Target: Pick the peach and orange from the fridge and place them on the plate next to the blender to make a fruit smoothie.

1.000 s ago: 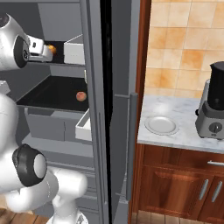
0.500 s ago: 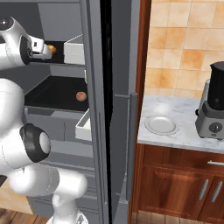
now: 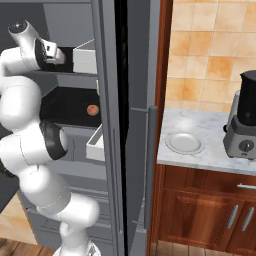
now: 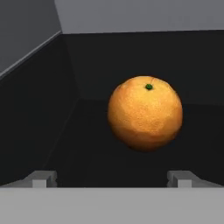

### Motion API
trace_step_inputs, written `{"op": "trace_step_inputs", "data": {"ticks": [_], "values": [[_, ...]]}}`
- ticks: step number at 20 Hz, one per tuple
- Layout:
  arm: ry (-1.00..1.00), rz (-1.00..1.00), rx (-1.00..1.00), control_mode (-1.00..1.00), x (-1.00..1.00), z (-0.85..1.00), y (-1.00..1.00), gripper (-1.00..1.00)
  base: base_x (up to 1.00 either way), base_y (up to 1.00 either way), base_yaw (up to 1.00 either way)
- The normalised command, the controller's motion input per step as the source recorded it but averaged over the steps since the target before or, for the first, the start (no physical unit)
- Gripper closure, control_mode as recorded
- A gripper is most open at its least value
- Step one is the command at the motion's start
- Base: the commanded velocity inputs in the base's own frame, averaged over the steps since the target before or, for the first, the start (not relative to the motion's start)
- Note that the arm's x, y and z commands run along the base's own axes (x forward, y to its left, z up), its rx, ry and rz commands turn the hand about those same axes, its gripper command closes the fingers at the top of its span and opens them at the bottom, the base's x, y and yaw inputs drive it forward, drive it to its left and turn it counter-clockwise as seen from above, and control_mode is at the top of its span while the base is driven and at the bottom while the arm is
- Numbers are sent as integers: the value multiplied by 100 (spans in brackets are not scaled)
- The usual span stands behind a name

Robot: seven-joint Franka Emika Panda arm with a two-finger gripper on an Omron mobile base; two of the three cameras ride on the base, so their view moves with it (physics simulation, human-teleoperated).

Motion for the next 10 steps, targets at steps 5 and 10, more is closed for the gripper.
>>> {"op": "trace_step_inputs", "data": {"ticks": [5, 10], "values": [[1, 0, 0, -100, 55, -4, 0, -100, 0, 0, 0], [1, 0, 0, -100, 39, -2, 1, -100, 0, 0, 0]]}}
